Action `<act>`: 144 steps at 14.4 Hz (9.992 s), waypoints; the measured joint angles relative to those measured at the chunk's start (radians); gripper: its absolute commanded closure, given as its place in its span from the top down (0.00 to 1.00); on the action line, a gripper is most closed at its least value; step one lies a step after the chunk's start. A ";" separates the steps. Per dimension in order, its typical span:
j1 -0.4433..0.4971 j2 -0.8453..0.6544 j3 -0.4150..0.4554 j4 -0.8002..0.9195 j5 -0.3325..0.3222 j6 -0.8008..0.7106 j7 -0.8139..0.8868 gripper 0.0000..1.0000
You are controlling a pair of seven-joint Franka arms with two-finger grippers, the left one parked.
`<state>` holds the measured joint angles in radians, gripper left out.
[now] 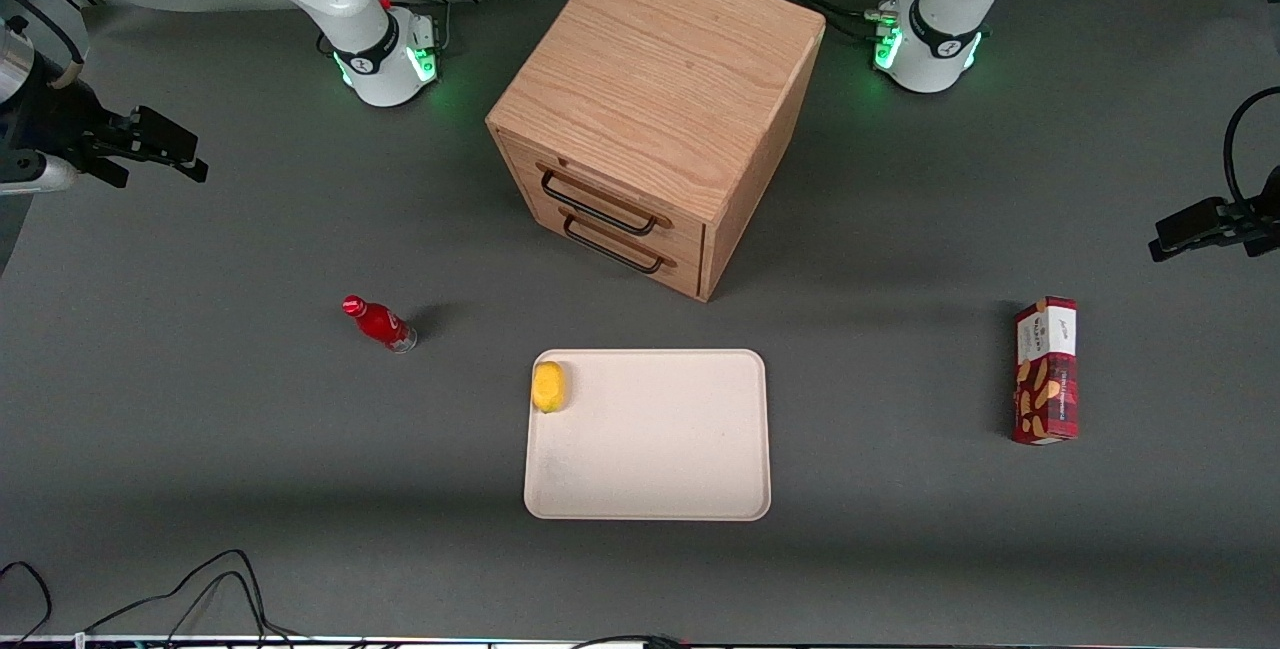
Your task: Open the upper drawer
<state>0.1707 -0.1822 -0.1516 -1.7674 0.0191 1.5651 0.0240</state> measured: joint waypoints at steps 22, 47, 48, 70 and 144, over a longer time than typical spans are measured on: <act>0.257 0.320 0.096 0.230 0.185 0.009 -0.030 1.00; 0.369 0.599 0.185 0.329 0.348 0.232 -0.436 1.00; 0.371 0.601 0.185 0.329 0.346 0.237 -0.436 1.00; 0.372 0.545 0.225 0.171 0.324 0.266 -0.456 1.00; 0.268 0.717 0.214 0.329 0.252 0.377 -0.656 1.00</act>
<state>0.4391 0.5349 0.0622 -1.4388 0.2709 1.9420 -0.6316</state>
